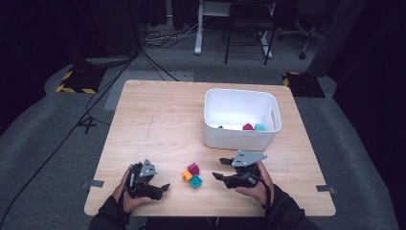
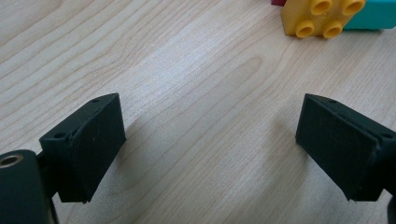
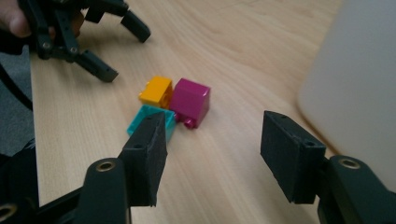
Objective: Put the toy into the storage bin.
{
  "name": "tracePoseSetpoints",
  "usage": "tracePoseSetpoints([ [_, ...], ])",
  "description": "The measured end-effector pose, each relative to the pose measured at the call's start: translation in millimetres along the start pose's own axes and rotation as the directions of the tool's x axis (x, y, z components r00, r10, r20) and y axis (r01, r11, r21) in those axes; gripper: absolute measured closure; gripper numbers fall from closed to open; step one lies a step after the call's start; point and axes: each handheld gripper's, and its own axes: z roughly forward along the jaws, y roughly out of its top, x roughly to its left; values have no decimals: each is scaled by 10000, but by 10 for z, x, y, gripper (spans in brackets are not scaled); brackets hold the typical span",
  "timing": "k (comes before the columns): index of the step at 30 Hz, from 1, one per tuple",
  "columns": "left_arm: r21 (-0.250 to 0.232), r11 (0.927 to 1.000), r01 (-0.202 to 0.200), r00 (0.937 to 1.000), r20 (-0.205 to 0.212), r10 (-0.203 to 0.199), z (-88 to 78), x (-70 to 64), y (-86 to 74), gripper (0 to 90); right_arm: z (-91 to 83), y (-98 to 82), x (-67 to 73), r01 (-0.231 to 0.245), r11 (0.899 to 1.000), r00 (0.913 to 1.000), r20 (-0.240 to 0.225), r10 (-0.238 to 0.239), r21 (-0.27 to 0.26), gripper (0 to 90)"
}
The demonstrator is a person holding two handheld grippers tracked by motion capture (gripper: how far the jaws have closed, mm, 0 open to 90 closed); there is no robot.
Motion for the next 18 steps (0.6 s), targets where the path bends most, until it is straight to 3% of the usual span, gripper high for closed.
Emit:
tracePoseSetpoints([
  [7,0,10000,-1,10000,-5,1,0,0,0,84,242,-82,209,287,9990,9981,-558,-268,348,412],
  [10,1,10000,-8,10000,-13,8,-1,0,0,84,345,-105,285,192,9983,9966,-806,-147,547,402],
  [15,5,10000,-35,10000,-60,35,-2,1,1,84,521,-134,357,205,9967,9957,-920,-132,781,389],
  [18,3,10000,-3,10000,-2,3,0,0,0,84,595,-135,369,299,9953,9971,-723,-232,923,383],
])
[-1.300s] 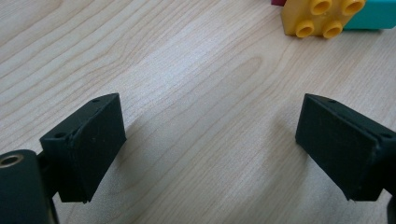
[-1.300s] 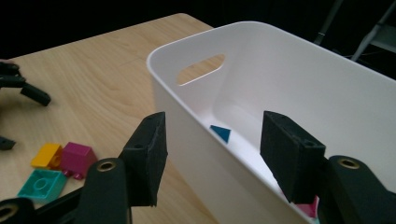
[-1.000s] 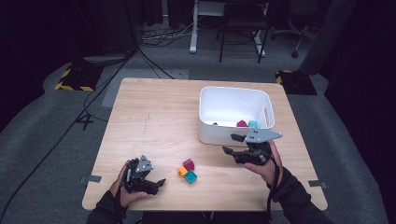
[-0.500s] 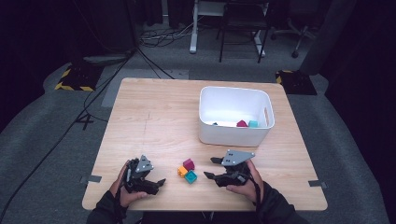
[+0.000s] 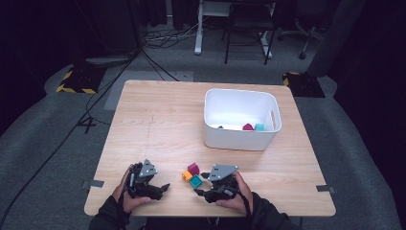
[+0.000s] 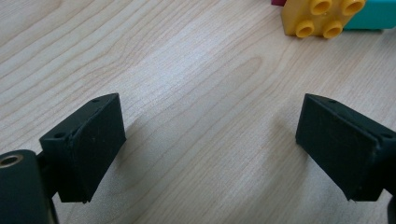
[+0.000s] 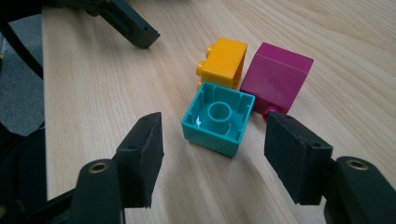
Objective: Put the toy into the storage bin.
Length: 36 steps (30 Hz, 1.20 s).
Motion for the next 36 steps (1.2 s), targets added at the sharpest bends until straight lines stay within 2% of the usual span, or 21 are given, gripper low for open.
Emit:
tracePoseSetpoints([
  [3,0,10000,-5,10000,2,5,0,0,0,84,68,7,-19,-461,9989,9988,154,461,18,386],
  [6,0,10000,-9,10000,-1,9,0,1,0,84,104,25,-31,-437,9989,9986,293,432,193,389],
  [8,18,10000,-16,10000,8,16,0,1,1,84,129,31,-18,-612,9978,9979,236,606,235,407],
  [9,12,10000,-15,10000,6,15,0,1,1,84,137,30,-21,-472,9984,9985,311,461,325,418],
  [10,-3,10000,-15,10000,1,15,1,1,1,83,148,35,-5,-561,9981,9977,385,551,239,429],
  [11,3,10000,-15,10000,1,15,1,1,1,84,142,32,-19,-388,9987,9985,403,374,343,444],
  [13,4,10000,-11,10000,2,11,1,1,1,83,140,30,-17,-487,9983,9984,314,477,309,476],
  [14,3,10000,-12,10000,2,12,1,1,1,84,135,29,-18,-413,9988,9985,369,402,282,526],
  [17,-1,10000,-15,10000,0,15,1,1,1,83,122,19,-14,-302,9991,9990,326,292,295,567],
  [18,2,10000,-10,10000,3,10,1,1,1,84,117,20,0,-510,9983,9983,300,502,266,584],
  [19,3,10000,-8,10000,4,8,1,0,1,84,112,15,-11,-436,9988,9987,279,429,222,588],
  [28,0,10000,-9,10000,-16,9,-2,-1,-1,84,-44,-72,-68,-574,9980,9982,188,569,254,595],
  [29,10,10000,-18,10000,-13,18,-3,-1,-1,84,-71,-84,-88,-447,9988,9989,163,443,198,595],
  [36,12,10000,-22,10000,-10,22,-3,-1,-1,84,-386,-116,-261,-847,9963,9947,564,855,-174,596],
])
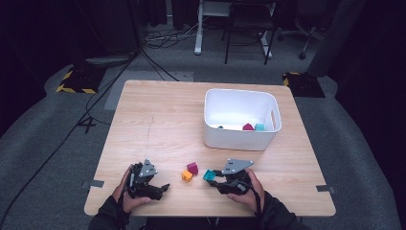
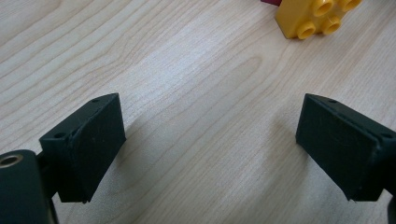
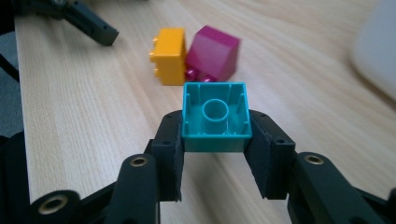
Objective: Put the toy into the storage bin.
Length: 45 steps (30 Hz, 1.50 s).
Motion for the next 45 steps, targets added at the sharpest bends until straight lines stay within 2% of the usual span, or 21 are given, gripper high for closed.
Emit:
tracePoseSetpoints([
  [4,13,10000,-5,10000,4,5,-1,1,1,84,-205,-6,-147,-86,9998,9990,429,94,-191,596],
  [9,16,10000,-22,10000,4,22,-1,2,0,84,-451,-23,-327,-230,9988,9974,676,259,-435,596],
  [18,-8,10000,16,10000,-3,-16,2,-1,1,83,-845,-60,-495,-305,9967,9929,1120,389,-753,596],
  [20,-17,10000,12,10000,4,-12,3,-1,1,83,-928,-63,-540,-392,9958,9933,1055,478,-824,597],
  [22,-13,10000,19,10000,3,-19,4,-1,1,83,-999,-65,-585,-342,9960,9907,1285,447,-828,596],
  [29,33,10000,-54,10000,-28,54,9,4,11,74,-1190,-29,-698,-308,9938,9851,1649,482,-1065,596],
  [36,35,10000,-55,10000,-32,55,9,4,11,74,-1371,129,-771,-236,9922,9812,1874,463,-1220,596],
  [45,37,10000,-32,10000,-11,32,10,3,11,74,-1508,309,-834,69,9835,9729,2287,352,-1808,597],
])
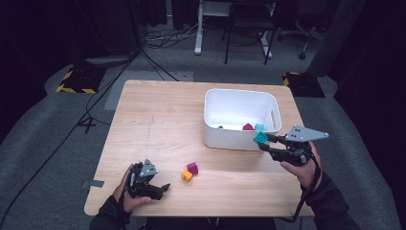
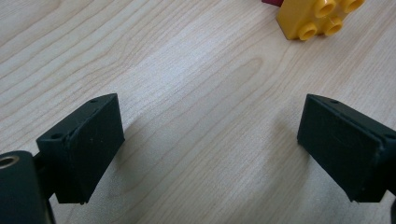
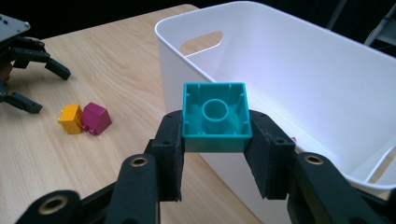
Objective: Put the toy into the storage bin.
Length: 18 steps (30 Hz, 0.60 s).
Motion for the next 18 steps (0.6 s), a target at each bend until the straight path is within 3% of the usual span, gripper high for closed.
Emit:
tracePoseSetpoints([
  [9,-3,10000,3,10000,2,-3,0,0,0,74,-8,193,-146,-111,9992,9994,337,124,-383,596],
  [18,-3,10000,-23,10000,-20,23,-1,1,0,74,123,303,-257,-186,9995,9964,825,206,-259,597],
])
